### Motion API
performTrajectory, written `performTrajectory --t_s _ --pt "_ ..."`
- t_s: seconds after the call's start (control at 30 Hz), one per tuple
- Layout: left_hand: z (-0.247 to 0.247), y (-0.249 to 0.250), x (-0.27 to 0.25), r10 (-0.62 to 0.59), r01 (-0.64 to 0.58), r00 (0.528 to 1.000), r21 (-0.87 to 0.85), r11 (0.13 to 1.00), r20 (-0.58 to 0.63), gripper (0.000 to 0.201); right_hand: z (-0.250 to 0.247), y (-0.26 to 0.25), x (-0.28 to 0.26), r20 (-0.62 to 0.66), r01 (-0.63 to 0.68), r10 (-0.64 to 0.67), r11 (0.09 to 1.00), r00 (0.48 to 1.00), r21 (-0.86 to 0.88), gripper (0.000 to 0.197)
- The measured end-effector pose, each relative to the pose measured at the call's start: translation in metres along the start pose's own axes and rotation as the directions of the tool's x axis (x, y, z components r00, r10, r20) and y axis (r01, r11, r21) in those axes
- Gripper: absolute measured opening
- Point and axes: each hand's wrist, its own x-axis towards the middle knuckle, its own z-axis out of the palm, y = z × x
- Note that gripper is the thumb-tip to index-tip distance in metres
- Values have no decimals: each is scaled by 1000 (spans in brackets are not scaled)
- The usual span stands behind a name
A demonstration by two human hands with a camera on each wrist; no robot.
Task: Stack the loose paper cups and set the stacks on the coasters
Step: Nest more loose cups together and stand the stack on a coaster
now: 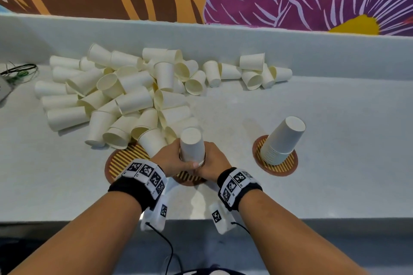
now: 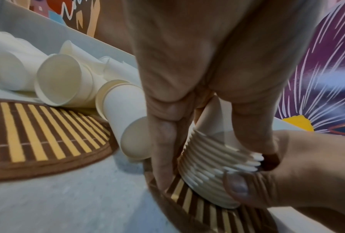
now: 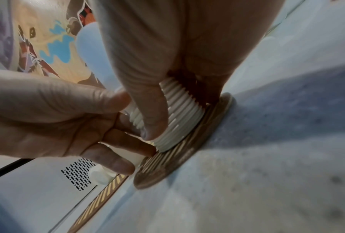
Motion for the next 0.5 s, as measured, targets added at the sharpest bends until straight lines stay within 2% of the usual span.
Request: performTrajectory --t_s 0.17,0.3,0.37,0.43,0.5 --pt "4 5 4 27 -27 1000 28 999 11 79 12 26 12 16 4 -4 1000 1000 13 57" --pt "6 9 9 15 -16 1000 67 998 9 80 -14 19 -2 31 -86 90 991 995 -102 67" --pt "6 11 11 4 -5 1000 83 997 14 81 -27 30 -7 -57 -205 197 953 979 -225 69" --pt "7 13 13 -8 6 1000 82 997 16 81 -37 37 -11 -203 -284 226 899 953 -333 62" --pt "8 16 14 -17 16 1000 75 997 19 80 -43 41 -13 -243 -344 261 839 934 -422 65"
